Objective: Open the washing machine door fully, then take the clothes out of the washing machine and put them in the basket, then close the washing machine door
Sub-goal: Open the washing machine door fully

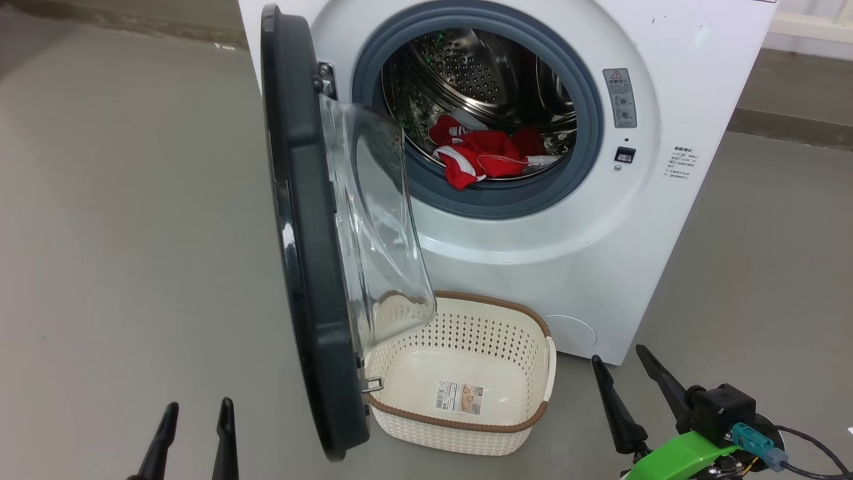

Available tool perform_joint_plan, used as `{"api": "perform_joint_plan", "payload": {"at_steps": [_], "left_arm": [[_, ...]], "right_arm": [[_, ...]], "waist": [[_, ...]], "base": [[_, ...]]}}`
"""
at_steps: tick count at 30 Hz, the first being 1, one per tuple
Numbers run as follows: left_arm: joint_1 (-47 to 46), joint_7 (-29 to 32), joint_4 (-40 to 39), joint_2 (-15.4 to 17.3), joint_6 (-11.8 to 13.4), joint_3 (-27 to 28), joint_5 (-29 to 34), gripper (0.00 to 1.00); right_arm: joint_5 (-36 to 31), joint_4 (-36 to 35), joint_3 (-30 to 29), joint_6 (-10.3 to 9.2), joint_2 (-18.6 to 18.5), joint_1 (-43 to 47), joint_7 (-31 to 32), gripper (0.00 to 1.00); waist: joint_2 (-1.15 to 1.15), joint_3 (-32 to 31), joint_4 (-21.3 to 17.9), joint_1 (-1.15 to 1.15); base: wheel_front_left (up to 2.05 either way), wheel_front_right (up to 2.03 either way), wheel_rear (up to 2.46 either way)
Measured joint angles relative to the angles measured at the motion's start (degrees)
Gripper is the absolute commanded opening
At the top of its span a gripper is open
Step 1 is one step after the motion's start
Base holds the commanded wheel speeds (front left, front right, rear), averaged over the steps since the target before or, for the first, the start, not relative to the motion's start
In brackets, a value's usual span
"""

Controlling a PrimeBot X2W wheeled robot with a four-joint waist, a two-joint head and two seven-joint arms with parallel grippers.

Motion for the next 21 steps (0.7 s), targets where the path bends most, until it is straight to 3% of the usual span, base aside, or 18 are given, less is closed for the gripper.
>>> {"api": "perform_joint_plan", "payload": {"at_steps": [15, 16, 17, 21], "left_arm": [[0.0, 0.0, 0.71, 0.0, 0.04, 0.36, -0.16, 1.0], [0.0, 0.0, 1.09, -0.01, 0.3, 0.4, -0.13, 0.26], [-0.01, 0.0, 1.05, -0.01, 0.79, 0.41, 0.12, 0.0], [-0.12, 0.0, 0.71, 0.0, 2.26, 0.3, 0.1, 0.0]], "right_arm": [[0.86, 1.24, 1.53, 0.0, 0.0, 0.0, 0.0, 1.0], [0.86, 1.35, 1.66, 0.0, 0.01, 0.0, 0.0, 1.0], [0.86, 1.4, 1.69, 0.0, 0.01, 0.0, 0.0, 1.0], [0.86, 1.62, 1.65, 0.0, 0.01, -0.01, 0.0, 1.0]], "waist": [[0.0, 0.04, -0.24, 0.0], [0.0, 0.02, -0.3, 0.0], [0.0, 0.01, -0.35, 0.0], [0.0, 0.06, -0.44, 0.0]], "base": [[0.0, 0.0, 0.0], [0.0, 0.0, 0.0], [0.0, 0.0, 0.0], [0.0, 0.0, 0.0]]}}
